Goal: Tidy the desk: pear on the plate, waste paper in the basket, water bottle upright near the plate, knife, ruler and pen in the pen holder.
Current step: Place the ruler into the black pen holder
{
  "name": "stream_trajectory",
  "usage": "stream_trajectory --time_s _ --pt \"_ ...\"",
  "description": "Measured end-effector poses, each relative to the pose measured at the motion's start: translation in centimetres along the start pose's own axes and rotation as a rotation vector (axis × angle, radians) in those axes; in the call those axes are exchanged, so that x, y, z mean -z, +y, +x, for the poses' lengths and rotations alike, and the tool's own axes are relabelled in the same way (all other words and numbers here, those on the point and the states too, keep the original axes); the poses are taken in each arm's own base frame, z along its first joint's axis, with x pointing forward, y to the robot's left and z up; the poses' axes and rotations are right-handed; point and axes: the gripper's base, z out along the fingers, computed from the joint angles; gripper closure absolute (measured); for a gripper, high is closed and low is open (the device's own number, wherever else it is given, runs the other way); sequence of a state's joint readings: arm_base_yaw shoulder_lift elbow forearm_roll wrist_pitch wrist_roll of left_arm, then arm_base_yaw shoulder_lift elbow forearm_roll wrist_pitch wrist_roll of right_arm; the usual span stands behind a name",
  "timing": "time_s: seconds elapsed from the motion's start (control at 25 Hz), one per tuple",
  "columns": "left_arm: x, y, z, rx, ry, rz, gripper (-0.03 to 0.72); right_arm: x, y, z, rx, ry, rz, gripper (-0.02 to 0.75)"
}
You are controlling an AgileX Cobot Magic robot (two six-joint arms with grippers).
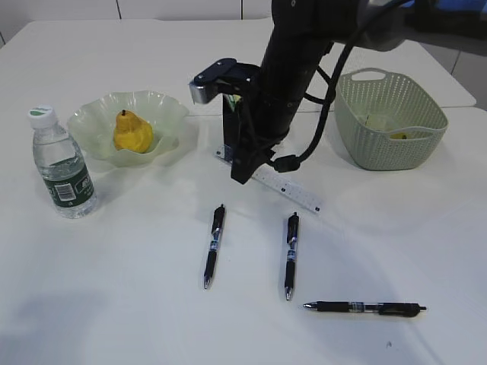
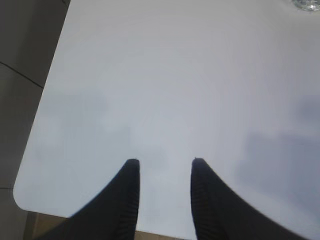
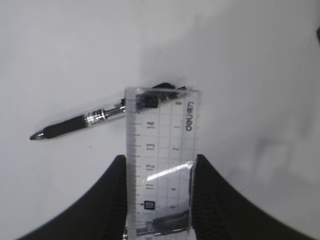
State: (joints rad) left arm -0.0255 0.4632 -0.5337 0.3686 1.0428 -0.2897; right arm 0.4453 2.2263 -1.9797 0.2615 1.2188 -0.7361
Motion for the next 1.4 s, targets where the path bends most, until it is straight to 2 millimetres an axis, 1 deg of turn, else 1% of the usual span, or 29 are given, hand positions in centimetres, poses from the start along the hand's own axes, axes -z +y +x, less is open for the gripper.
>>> stream_trajectory --time_s 0.12,0.28,0.52,0.72,0.88,1.04,1.12,1.2,1.36,1.4 --pt "0.0 0.0 0.1 0.0 0.011 -0.003 0.45 0.8 -0.1 -0.6 -0.014 -0.044 -0.007 0.442" --pt "0.0 0.0 0.1 0.0 0.016 -0.005 0.45 1.2 -0.3 -0.6 -0.045 -0.112 -0.062 0.442" --pt "0.0 0.1 0.2 0.0 0.019 -0.006 0.45 2.4 -2.3 0.4 -0.116 -0.236 -0.138 0.442" --pt "0.0 0.1 0.2 0.0 0.019 -0.006 0.45 2.7 -3.5 1.4 -0.237 -0.219 -0.123 0.441" --pt "0.0 0.1 0.2 0.0 0.019 -0.006 0.45 3.2 -3.6 1.6 -0.36 -0.187 -0.094 0.439" --pt "0.0 0.1 0.2 0.0 0.019 -0.006 0.45 4.8 -4.0 2.2 -0.527 -0.145 0.021 0.438" --pt "0.0 0.1 0.2 -0.001 0.018 -0.007 0.45 5.9 -4.2 2.4 -0.572 -0.148 0.098 0.438" --pt "0.0 0.1 0.2 -0.001 0.018 -0.007 0.45 7.0 -4.4 2.4 -0.587 -0.186 0.149 0.438" --pt "0.0 0.1 0.2 -0.001 0.018 -0.007 0.449 10.2 -4.1 1.6 -0.571 -0.324 0.229 0.438" --pt "0.0 0.1 0.2 -0.001 0.018 -0.007 0.45 11.4 -3.9 1.4 -0.563 -0.373 0.256 0.438"
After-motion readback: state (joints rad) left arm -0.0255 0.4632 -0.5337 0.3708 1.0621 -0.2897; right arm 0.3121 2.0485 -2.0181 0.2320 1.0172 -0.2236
